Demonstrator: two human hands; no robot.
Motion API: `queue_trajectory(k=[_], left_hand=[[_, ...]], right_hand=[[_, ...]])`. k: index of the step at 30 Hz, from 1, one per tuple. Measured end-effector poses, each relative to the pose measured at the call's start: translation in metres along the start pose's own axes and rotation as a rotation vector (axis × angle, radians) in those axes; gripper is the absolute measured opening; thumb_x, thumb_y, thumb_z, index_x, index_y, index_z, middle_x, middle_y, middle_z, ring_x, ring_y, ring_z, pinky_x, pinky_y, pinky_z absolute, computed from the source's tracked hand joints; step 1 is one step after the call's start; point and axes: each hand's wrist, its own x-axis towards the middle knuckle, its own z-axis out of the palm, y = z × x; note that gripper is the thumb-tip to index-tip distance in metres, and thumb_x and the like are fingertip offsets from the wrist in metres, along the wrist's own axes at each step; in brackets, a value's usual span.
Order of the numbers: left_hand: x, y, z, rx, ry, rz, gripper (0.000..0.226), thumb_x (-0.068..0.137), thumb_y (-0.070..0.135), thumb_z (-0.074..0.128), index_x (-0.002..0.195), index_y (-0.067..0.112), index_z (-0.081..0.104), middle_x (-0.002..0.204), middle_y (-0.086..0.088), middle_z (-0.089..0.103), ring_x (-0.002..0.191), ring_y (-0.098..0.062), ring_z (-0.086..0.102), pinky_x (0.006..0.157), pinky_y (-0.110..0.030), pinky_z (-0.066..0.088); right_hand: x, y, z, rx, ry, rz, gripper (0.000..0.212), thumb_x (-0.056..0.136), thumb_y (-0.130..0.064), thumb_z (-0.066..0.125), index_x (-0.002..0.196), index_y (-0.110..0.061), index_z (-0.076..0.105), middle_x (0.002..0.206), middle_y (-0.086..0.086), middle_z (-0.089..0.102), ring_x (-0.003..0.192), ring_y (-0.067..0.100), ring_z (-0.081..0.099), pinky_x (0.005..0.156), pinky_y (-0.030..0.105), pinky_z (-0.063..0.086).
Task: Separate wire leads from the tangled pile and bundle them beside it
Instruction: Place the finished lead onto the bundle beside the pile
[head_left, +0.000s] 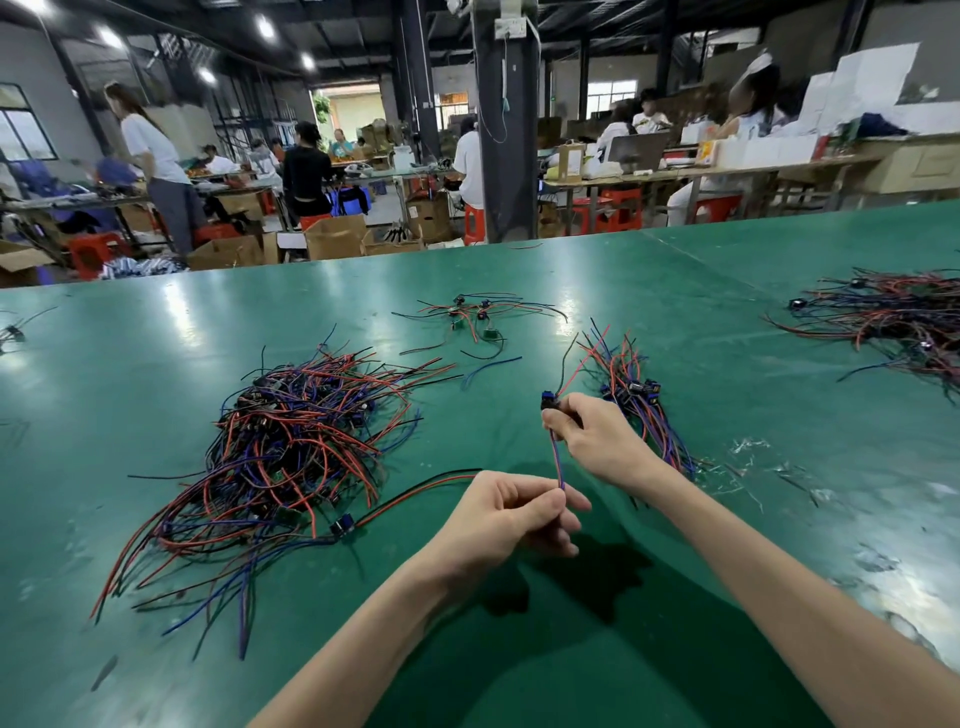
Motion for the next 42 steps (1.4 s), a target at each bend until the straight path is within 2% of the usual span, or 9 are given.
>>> queue_trajectory(k=[2,8,12,20,26,33,37,40,42], left_hand=[[0.000,0.001,0.000,0.001,0.000,0.005,0.023,0.097,0.005,0.048,0.087,0.003,0.068,0.062,0.000,0.061,0.053,-0.012,0.059,0.062,-0.025,0.055],[-0.003,0.002,-0.001,0.044,-0.086,-0.028,0.021,0.097,0.002,0.045,0.088,0.003,0.063,0.060,0.000,0.061,0.053,-0.013,0.062,0.060,-0.025,0.056],[-0.005,0.003,0.000,0.055,-0.126,-0.033,0.020,0.098,-0.001,0.042,0.092,0.002,0.061,0.064,-0.002,0.064,0.057,-0.014,0.063,0.062,-0.026,0.057],[-0.003,0.003,0.000,0.107,-0.041,-0.053,0.034,0.099,0.014,0.046,0.070,0.009,0.063,0.050,-0.004,0.059,0.041,-0.018,0.058,0.047,-0.023,0.051],[0.003,-0.002,-0.001,0.027,0.076,-0.239,0.049,0.092,0.007,0.044,0.046,0.011,0.058,0.040,-0.008,0.053,0.030,-0.018,0.047,0.036,-0.022,0.045],[0.010,-0.003,-0.004,-0.034,0.234,-0.385,0.034,0.091,0.008,0.040,0.058,0.011,0.045,0.039,-0.001,0.043,0.030,-0.014,0.040,0.035,-0.016,0.036],[0.012,0.000,-0.008,-0.123,0.273,-0.430,0.030,0.091,0.009,0.038,0.062,0.012,0.043,0.040,0.001,0.040,0.030,-0.012,0.037,0.034,-0.014,0.034],[0.012,0.003,-0.013,-0.235,0.299,-0.474,0.030,0.092,0.011,0.039,0.063,0.014,0.043,0.040,0.005,0.037,0.029,-0.009,0.034,0.033,-0.013,0.031],[0.012,0.004,-0.016,-0.279,0.317,-0.467,0.030,0.092,0.011,0.040,0.063,0.013,0.044,0.040,0.005,0.037,0.029,-0.008,0.034,0.032,-0.013,0.031]], right_hand=[[-0.002,-0.003,0.000,0.007,0.031,-0.012,0.024,0.095,-0.021,0.056,0.077,-0.007,0.059,0.064,0.000,0.055,0.052,0.010,0.041,0.051,0.018,0.033],[-0.006,-0.007,0.001,0.000,0.000,-0.007,0.022,0.097,-0.020,0.052,0.087,-0.002,0.060,0.082,0.012,0.066,0.063,0.018,0.050,0.066,0.035,0.044],[-0.006,-0.006,0.000,-0.023,0.018,0.020,0.025,0.097,-0.021,0.052,0.088,0.000,0.060,0.082,0.014,0.065,0.066,0.018,0.050,0.065,0.030,0.038],[-0.004,-0.001,0.002,-0.073,0.065,0.030,0.029,0.097,-0.023,0.052,0.085,0.002,0.058,0.074,0.009,0.060,0.069,0.022,0.048,0.062,0.030,0.030],[-0.003,0.001,0.000,-0.054,0.161,0.006,0.029,0.097,-0.022,0.053,0.082,0.002,0.058,0.077,0.014,0.067,0.062,0.020,0.047,0.058,0.028,0.029],[-0.005,-0.005,-0.005,-0.038,0.297,-0.071,0.024,0.093,-0.018,0.059,0.072,-0.007,0.056,0.055,-0.006,0.048,0.050,0.007,0.038,0.051,0.015,0.031],[-0.007,-0.006,-0.006,0.029,0.324,-0.073,0.024,0.092,-0.021,0.060,0.075,-0.004,0.061,0.059,-0.002,0.054,0.054,0.012,0.044,0.053,0.017,0.033],[-0.006,-0.006,-0.006,0.109,0.308,-0.022,0.022,0.092,-0.024,0.061,0.078,-0.007,0.064,0.069,0.005,0.065,0.060,0.020,0.057,0.061,0.029,0.045],[-0.003,-0.004,-0.007,0.178,0.284,0.029,0.021,0.091,-0.024,0.062,0.074,-0.011,0.063,0.063,0.002,0.065,0.051,0.011,0.057,0.054,0.020,0.046]])
